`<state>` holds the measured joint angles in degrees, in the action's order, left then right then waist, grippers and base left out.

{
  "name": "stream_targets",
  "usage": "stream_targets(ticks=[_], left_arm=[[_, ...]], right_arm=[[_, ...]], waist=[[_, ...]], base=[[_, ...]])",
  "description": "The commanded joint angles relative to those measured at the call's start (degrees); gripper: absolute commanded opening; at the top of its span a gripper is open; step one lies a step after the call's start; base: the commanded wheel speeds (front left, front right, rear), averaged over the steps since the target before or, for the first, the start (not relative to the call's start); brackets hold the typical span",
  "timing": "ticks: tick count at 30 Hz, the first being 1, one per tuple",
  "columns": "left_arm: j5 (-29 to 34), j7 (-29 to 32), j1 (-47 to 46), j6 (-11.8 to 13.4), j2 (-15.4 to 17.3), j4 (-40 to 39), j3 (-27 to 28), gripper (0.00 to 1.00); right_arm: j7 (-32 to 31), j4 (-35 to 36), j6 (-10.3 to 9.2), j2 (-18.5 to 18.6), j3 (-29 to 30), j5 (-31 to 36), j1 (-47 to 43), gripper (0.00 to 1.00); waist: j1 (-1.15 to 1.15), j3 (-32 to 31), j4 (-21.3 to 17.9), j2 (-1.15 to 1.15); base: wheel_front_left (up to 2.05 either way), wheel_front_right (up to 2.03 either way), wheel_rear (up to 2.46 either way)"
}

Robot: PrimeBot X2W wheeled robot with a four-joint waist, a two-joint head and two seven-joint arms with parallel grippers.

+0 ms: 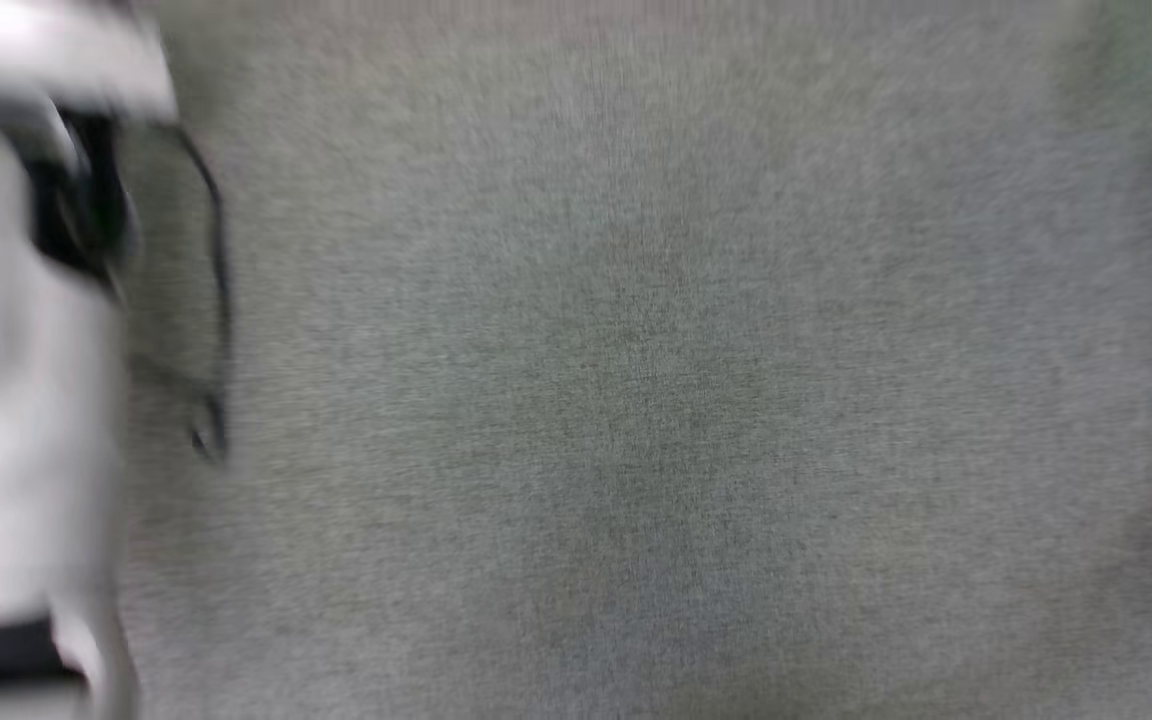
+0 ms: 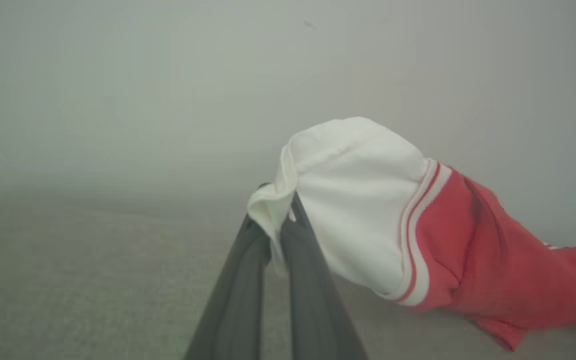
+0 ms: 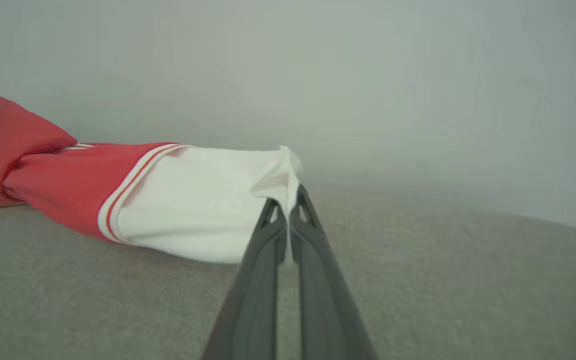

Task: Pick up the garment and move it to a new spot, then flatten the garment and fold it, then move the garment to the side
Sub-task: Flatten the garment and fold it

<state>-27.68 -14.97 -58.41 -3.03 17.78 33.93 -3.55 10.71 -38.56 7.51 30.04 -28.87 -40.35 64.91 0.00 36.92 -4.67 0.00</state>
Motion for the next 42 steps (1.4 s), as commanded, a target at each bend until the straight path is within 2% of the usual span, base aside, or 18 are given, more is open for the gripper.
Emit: stream_targets(ticks=[1, 6, 12, 18, 24, 33, 37, 42], left_arm=[[0.5, -0.3, 2.2, 0.2, -0.1, -1.0, 0.4, 0.0], [2.1, -0.3, 19.5, 0.8, -2.6, -8.9, 2.6, 0.0], [2.8, -0.2, 35.5, 1.6, -3.9, -13.4, 3.2, 0.0], [1.4, 2.7, 48.8, 2.2, -3.8, -15.5, 3.3, 0.0], [-0.1, 6.3, 59.6, 3.1, -4.8, -17.6, 3.0, 0.0], [-1.4, 8.3, 67.9, 3.7, -5.9, -17.4, 2.0, 0.0], [-1.0, 8.5, 67.5, 3.3, -6.3, -17.0, 0.9, 0.0], [-0.7, 9.1, 65.1, 2.7, -6.8, -16.0, -0.8, 0.0]], right_arm=[[0.5, 0.4, -0.04, 0.6, 0.0, -0.2, -2.1, 0.0], [0.1, 3.6, -0.04, 1.1, 1.4, -1.8, -15.8, 0.0], [-1.4, 6.8, -0.05, -0.1, 6.1, -2.0, -31.2, 0.0], [-3.3, 10.8, -0.06, -3.3, 13.1, -0.5, -47.7, 0.0], [-8.1, 16.7, -0.06, -9.0, 21.3, 3.3, -63.0, 0.0], [-15.8, 25.5, -0.05, -18.2, 31.9, 11.7, -77.7, 0.0], [-18.1, 27.7, -0.04, -21.4, 33.9, 13.6, -79.1, 0.0], [-20.1, 29.0, -0.03, -22.5, 34.4, 16.2, -78.0, 0.0]], waist=[[0.0, -4.6, 1.0, 0.0], [0.0, -12.0, 1.4, 0.0], [0.0, -20.5, 2.2, 0.0], [0.0, -28.9, 2.8, 0.0], [0.0, -34.8, 2.6, 0.0], [0.0, -38.4, 1.8, 0.0], [0.0, -39.0, 1.7, 0.0], [0.0, -39.7, 1.9, 0.0]], base=[[0.0, 0.0, 0.0], [0.0, 0.0, 0.0], [0.0, 0.0, 0.0], [0.0, 0.0, 0.0], [0.0, 0.0, 0.0], [0.0, 0.0, 0.0], [0.0, 0.0, 0.0], [0.0, 0.0, 0.0]])
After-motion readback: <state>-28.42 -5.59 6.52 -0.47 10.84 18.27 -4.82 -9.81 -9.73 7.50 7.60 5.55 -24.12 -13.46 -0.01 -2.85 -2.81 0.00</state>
